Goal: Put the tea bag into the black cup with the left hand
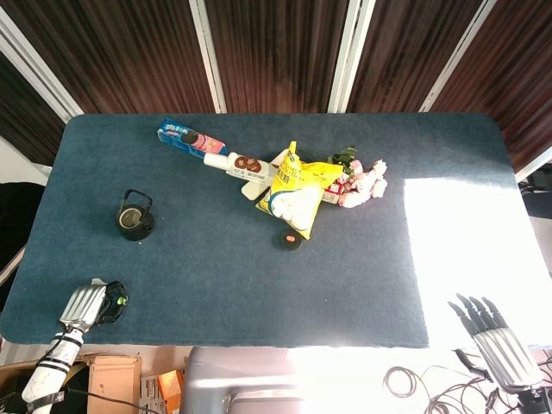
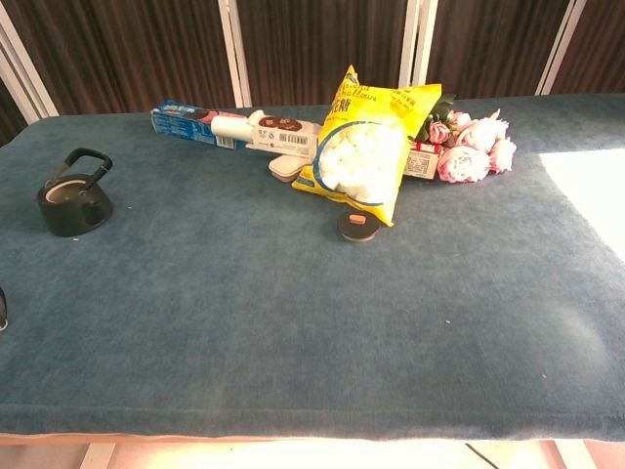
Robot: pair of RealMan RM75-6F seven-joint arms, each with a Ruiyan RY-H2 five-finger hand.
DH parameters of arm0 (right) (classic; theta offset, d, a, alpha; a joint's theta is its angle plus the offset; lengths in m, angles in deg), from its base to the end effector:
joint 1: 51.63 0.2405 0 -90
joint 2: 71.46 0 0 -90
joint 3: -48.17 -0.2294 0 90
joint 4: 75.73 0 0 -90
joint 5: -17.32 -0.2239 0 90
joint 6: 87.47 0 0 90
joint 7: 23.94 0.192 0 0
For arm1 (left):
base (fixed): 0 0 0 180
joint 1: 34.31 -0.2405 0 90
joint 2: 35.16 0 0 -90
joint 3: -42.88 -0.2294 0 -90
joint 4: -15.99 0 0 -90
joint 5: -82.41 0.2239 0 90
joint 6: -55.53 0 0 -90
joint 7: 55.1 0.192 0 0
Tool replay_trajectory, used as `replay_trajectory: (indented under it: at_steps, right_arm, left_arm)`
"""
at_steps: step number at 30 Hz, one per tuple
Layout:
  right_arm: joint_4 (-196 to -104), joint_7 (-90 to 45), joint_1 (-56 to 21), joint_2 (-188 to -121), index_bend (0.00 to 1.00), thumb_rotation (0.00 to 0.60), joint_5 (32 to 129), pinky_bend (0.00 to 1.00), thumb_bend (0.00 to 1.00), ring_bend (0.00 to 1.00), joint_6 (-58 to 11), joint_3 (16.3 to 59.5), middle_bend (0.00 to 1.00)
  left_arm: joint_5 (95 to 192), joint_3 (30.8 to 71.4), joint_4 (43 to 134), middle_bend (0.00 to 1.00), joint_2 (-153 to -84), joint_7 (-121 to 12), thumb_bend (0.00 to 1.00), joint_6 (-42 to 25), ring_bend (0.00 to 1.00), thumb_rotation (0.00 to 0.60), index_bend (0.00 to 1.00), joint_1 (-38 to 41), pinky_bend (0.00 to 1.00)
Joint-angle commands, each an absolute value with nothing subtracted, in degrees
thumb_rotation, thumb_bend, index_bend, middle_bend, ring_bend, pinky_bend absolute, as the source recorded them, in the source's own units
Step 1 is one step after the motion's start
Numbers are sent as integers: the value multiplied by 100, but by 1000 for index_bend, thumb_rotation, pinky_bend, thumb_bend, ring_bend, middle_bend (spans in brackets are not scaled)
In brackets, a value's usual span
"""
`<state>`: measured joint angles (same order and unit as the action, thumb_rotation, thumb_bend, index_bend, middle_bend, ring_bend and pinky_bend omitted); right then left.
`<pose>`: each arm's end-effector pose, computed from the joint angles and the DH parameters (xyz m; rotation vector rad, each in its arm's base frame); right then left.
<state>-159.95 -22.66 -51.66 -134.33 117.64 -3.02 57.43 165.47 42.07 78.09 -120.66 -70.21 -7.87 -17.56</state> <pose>-0.3196 -0.1460 0.0989 1.7179 -0.9400 0.7099 -0.3469 0.2785 0.0056 -1.5834 -1.2046 -0.7748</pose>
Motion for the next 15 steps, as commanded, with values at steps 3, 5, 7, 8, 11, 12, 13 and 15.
replay_trajectory:
  at_steps: [3, 5, 7, 8, 11, 12, 13, 15]
  right_arm:
    - [-15998, -2278, -5160, -13433, 0, 600, 11765, 0, 299, 0, -308, 5738, 0]
    - [-15996, -2277, -5158, -13435, 0, 600, 11758, 0, 299, 0, -327, 5742, 0]
    - [-15995, -2280, -5154, -13435, 0, 600, 11748, 0, 300, 0, -336, 5736, 0]
    - [-15997, -2284, -5155, -13434, 0, 600, 11750, 0, 299, 0, -333, 5737, 0]
    - [-15993, -2281, -5159, -13436, 0, 600, 11752, 0, 299, 0, -326, 5737, 0]
    - [-15994, -2280, -5162, -13434, 0, 600, 11752, 0, 299, 0, -317, 5735, 0]
    - [-15992, -2280, -5164, -13436, 0, 600, 11753, 0, 299, 0, -314, 5734, 0]
    - [-15987, -2272, -5169, -13434, 0, 600, 11753, 0, 300, 0, -301, 5733, 0]
  left_arm:
    - [16526, 4205, 7800, 984, -12070, -6974, 379, -742, 1000, 600, 504, -1741, 889]
    - [16506, 4203, 7813, 984, -12065, -6939, 375, -717, 1000, 600, 503, -1739, 889]
    - [16480, 4199, 7823, 984, -12057, -6890, 373, -680, 1000, 600, 500, -1737, 889]
    - [16466, 4202, 7826, 984, -12056, -6865, 373, -669, 1000, 600, 496, -1736, 889]
    - [16432, 4205, 7845, 984, -12051, -6817, 372, -631, 1000, 600, 495, -1733, 889]
    - [16429, 4202, 7853, 984, -12046, -6806, 372, -618, 1000, 600, 495, -1729, 889]
    - [16425, 4200, 7861, 984, -12040, -6795, 372, -605, 1000, 600, 495, -1725, 889]
    - [16425, 4194, 7867, 984, -12041, -6788, 373, -589, 1000, 600, 494, -1721, 889]
